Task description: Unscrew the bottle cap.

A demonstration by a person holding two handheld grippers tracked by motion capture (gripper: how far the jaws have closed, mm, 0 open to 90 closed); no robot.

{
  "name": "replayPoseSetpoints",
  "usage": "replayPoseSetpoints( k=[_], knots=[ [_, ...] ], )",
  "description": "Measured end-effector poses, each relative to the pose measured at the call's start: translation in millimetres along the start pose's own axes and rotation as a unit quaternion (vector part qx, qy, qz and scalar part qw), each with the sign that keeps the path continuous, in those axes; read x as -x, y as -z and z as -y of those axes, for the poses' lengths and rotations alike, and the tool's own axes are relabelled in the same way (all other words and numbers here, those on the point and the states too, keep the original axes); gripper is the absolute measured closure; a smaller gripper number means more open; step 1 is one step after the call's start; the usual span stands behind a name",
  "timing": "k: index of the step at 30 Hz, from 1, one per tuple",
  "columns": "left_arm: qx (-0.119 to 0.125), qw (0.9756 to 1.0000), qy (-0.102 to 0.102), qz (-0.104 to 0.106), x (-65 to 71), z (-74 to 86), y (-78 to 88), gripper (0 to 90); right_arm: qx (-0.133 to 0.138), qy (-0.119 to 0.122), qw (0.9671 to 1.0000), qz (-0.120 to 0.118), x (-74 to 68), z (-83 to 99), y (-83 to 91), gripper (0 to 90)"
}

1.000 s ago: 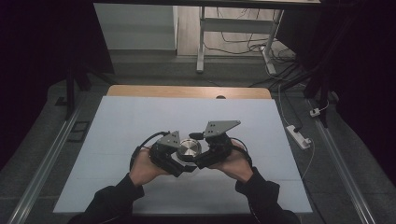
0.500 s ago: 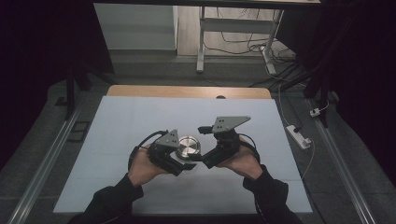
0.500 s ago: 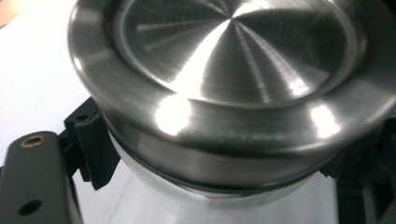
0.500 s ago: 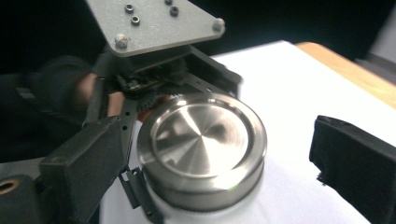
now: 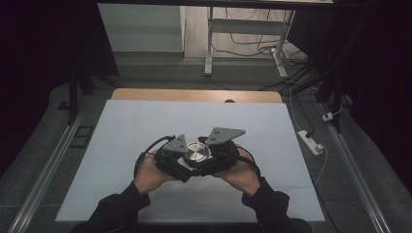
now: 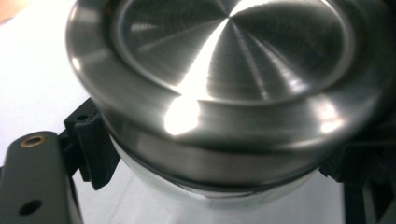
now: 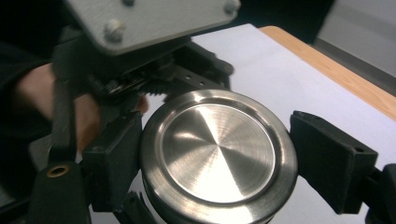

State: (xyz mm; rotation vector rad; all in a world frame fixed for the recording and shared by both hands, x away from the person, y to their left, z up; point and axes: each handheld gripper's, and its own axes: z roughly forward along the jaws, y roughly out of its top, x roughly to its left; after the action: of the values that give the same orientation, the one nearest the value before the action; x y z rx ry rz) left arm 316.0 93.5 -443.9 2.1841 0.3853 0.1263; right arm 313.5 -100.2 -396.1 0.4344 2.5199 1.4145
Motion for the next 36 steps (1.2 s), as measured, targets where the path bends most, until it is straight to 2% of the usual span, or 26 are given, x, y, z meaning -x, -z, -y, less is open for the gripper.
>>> replayPoseSetpoints(
  k=[1, 2, 3, 4, 6, 7, 8, 9, 11, 12, 13, 14, 15, 16, 17, 18, 21, 24, 28, 29, 30, 31, 32, 33, 34, 36],
  knots=[
    [0.0, 1.0, 0.0, 0.0, 0.0, 0.0, 0.0, 15.9, 0.003, 0.007, 0.9999, -0.015, 1.1, 0.6, 1.2, 19.3],
    [0.009, 0.9993, -0.011, 0.035, -0.9, 1.6, 1.1, 15.9, 0.006, 0.014, 0.9993, -0.035, 3.4, 1.3, 2.6, 19.3],
    [0.011, 0.9981, -0.021, 0.057, -0.9, 2.1, 1.5, 15.9, 0.012, 0.02, 0.9978, -0.062, 6.5, 2.5, 4.0, 19.3],
    [0.011, 0.9981, -0.021, 0.057, -0.9, 2.1, 1.5, 15.9, 0.019, 0.027, 0.995, -0.095, 10.4, 4.5, 5.3, 19.2],
    [0.012, 0.9939, -0.043, 0.101, 1.8, 2.3, 0.6, 15.8, 0.038, 0.03, 0.9864, -0.157, 17.5, 10.4, 6.6, 19.3],
    [0.012, 0.9939, -0.043, 0.101, 1.8, 2.3, 0.6, 15.9, 0.038, 0.03, 0.9864, -0.157, 17.5, 10.4, 6.6, 19.3],
    [0.013, 0.9935, -0.045, 0.104, 2.4, 2.2, -0.2, 15.9, 0.049, 0.027, 0.9824, -0.178, 19.7, 13.6, 6.0, 19.1],
    [0.01, 0.9951, -0.043, 0.089, 2.6, 0.8, -0.4, 15.8, 0.053, 0.012, 0.9796, -0.193, 23.7, 16.8, 3.7, 16.5],
    [0.008, 0.9962, -0.04, 0.077, 2.4, 0.4, 0.0, 15.8, 0.043, -0.01, 0.9831, -0.178, 26.0, 16.3, 1.3, 9.2],
    [0.003, 0.9985, -0.028, 0.046, 1.2, 0.6, 1.6, 15.9, 0.034, -0.013, 0.9866, -0.159, 26.5, 14.9, 1.7, 7.3],
    [0.001, 0.9994, -0.022, 0.028, 0.4, 0.8, 2.2, 15.9, 0.025, -0.014, 0.9899, -0.139, 25.5, 13.1, 2.6, 5.4],
    [0.001, 0.9994, -0.022, 0.028, 0.4, 0.8, 2.2, 15.9, 0.025, -0.014, 0.9899, -0.139, 25.5, 13.1, 2.6, 5.4],
    [-0.003, 0.9999, -0.008, -0.006, -0.8, 1.4, 2.1, 15.9, 0.006, -0.021, 0.9953, -0.095, 21.8, 8.8, 4.0, 4.2],
    [-0.003, 0.9999, -0.008, -0.006, -0.8, 1.4, 2.1, 15.9, 0.006, -0.021, 0.9953, -0.095, 21.8, 8.8, 4.0, 4.2],
    [-0.006, 0.9994, 0.007, -0.034, -1.5, 1.9, 0.8, 15.9, -0.007, -0.028, 0.9983, -0.051, 15.4, 4.7, 3.6, 4.7],
    [-0.006, 0.9994, 0.007, -0.034, -1.5, 1.9, 0.8, 15.9, -0.007, -0.028, 0.9983, -0.051, 15.4, 4.7, 3.6, 4.7],
    [-0.018, 0.9974, 0.011, -0.069, 1.4, 0.7, -2.9, 15.9, -0.013, -0.054, 0.9984, 0.013, 3.7, 1.4, -4.6, 6.5],
    [-0.016, 0.9975, 0.013, -0.068, 2.1, -0.4, -2.7, 15.9, -0.022, -0.052, 0.9976, 0.04, -2.4, 2.6, -10.8, 13.8],
    [-0.013, 0.9981, 0.002, -0.06, 4.2, -1.6, 0.0, 15.9, -0.016, -0.032, 0.9988, 0.032, -4.2, 3.5, -10.8, 18.3],
    [-0.008, 0.9992, -0.008, -0.037, 2.5, -0.6, 2.3, 15.9, -0.017, -0.028, 0.9992, 0.025, -4.1, 3.2, -9.9, 18.5],
    [-0.008, 0.9992, -0.008, -0.037, 2.5, -0.6, 2.3, 15.8, -0.015, -0.02, 0.9996, 0.015, -4.0, 3.1, -8.9, 18.5],
    [-0.003, 0.9997, -0.012, -0.021, 1.2, 0.3, 3.6, 15.8, -0.015, -0.02, 0.9996, 0.015, -4.0, 3.1, -8.9, 18.5],
    [0.007, 0.9997, -0.02, 0.01, -0.2, 1.5, 5.8, 15.9, -0.011, -0.009, 0.9998, -0.015, -2.0, 2.8, -6.0, 18.6],
    [0.007, 0.9997, -0.02, 0.01, -0.2, 1.5, 5.8, 15.9, -0.011, -0.009, 0.9998, -0.015, -2.0, 2.8, -6.0, 18.6],
    [0.012, 0.999, -0.029, 0.033, -0.5, 2.1, 7.5, 15.9, -0.007, -0.002, 0.9989, -0.046, 0.8, 2.9, -3.1, 18.7],
    [0.015, 0.9978, -0.036, 0.053, -0.1, 1.9, 7.9, 15.8, -0.005, 0.002, 0.9973, -0.073, 3.1, 2.9, -0.9, 18.7]
  ],
)
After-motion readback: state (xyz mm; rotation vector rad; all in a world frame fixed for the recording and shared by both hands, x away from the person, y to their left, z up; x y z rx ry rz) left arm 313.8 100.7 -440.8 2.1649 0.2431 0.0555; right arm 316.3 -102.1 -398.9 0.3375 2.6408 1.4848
